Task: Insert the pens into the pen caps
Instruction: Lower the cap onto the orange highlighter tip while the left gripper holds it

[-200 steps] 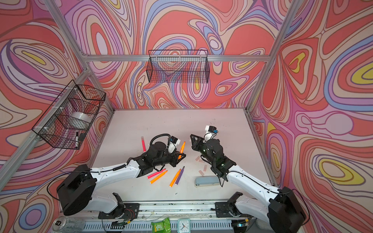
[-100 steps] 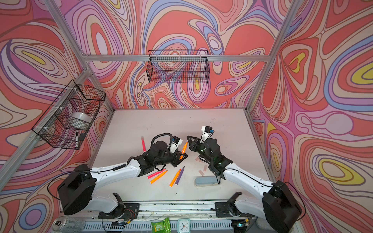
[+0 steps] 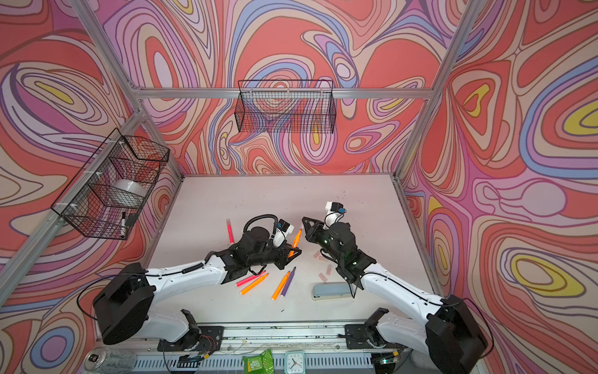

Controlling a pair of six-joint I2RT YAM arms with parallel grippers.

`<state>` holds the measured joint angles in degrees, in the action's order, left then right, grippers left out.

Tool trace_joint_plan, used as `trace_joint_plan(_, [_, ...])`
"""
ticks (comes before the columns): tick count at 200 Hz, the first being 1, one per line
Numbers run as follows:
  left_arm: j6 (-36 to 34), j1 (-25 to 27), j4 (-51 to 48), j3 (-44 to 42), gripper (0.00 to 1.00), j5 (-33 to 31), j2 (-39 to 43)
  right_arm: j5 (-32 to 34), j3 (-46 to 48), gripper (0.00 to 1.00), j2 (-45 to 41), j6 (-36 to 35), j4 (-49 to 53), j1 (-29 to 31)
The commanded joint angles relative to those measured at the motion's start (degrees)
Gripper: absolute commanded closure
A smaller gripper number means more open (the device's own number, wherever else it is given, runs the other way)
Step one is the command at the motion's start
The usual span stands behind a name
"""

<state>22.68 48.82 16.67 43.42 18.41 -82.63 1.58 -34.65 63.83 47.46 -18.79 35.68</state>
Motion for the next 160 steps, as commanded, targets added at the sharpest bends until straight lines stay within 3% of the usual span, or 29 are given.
trace_joint_plan(1, [-0.8, 0.2, -0.3, 1.6, 1.00, 0.5, -0.8, 1.1, -1.4, 1.00, -1.5, -1.1, 0.9, -0.1])
trace_joint_plan(160, [-0.1, 0.1, 0.0, 0.4, 1.00, -3.3, 0.5, -6.4, -0.2, 1.00, 2.8, 0.2, -3.8, -0.2])
